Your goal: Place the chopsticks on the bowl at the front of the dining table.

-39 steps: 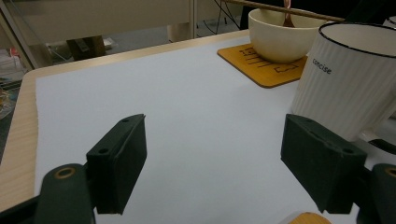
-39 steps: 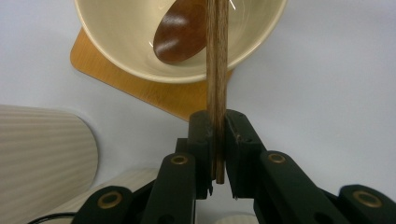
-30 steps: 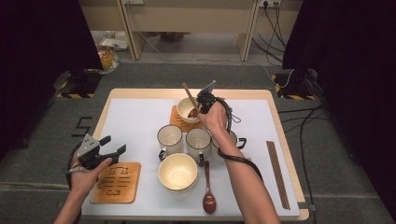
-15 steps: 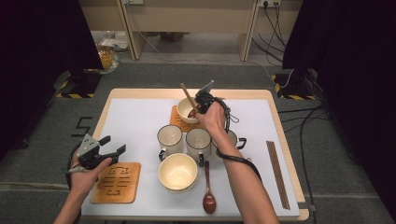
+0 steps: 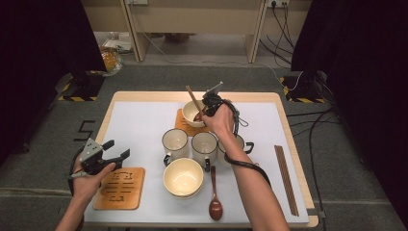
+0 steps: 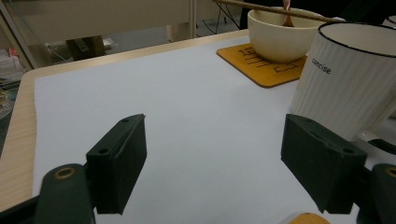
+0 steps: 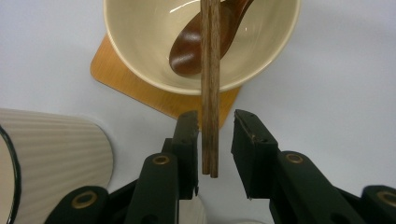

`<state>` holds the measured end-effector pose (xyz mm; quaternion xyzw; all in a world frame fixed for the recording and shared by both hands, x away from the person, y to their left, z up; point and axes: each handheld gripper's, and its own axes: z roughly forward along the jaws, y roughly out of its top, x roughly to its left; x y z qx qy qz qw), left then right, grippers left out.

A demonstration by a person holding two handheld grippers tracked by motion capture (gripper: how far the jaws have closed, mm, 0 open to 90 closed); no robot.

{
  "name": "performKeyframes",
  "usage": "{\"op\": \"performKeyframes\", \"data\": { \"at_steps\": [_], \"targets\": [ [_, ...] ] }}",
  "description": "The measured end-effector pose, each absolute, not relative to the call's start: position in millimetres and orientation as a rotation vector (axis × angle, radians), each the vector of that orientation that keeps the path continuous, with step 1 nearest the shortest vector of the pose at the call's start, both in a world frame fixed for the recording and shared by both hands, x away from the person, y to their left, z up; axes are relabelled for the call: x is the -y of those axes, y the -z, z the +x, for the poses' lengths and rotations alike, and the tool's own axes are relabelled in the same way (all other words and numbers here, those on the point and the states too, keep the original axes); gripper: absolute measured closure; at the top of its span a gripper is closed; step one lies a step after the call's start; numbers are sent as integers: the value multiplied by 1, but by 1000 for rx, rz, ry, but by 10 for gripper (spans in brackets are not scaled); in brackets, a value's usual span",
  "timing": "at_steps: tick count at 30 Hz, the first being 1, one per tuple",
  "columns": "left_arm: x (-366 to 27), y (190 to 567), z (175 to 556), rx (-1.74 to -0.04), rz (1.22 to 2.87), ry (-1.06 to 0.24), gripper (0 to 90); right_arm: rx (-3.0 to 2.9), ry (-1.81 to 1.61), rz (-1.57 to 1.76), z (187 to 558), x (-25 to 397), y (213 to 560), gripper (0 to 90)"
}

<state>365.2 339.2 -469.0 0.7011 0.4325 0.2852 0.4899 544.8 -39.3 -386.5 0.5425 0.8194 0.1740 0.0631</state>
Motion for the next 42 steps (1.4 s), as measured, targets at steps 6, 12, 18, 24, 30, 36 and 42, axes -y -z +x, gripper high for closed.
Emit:
{"op": "performKeyframes", "data": {
  "at_steps": [6,12,18,24,30,36,42],
  "targets": [
    [-338,469,365,-1050,1699,-695,221,-2459,-556,1644,541,43,381,672],
    [-338,469,365,-1050,1702,-695,221,-2443,-582,1657,536,49,378,657],
    [-341,470,364,-1059,1693,-700,222,-2428,-606,1669,529,56,376,643],
    [-339,469,365,-1059,1693,-701,222,-2414,-642,1668,523,62,373,633],
    [-337,465,370,-1061,1665,-675,222,-2399,-678,1658,515,67,367,626],
    [-332,459,379,-1055,1636,-652,222,-2379,-714,1655,506,76,363,622],
    [-324,455,392,-1051,1622,-629,222,-2361,-743,1654,498,86,363,613]
  ]
}}
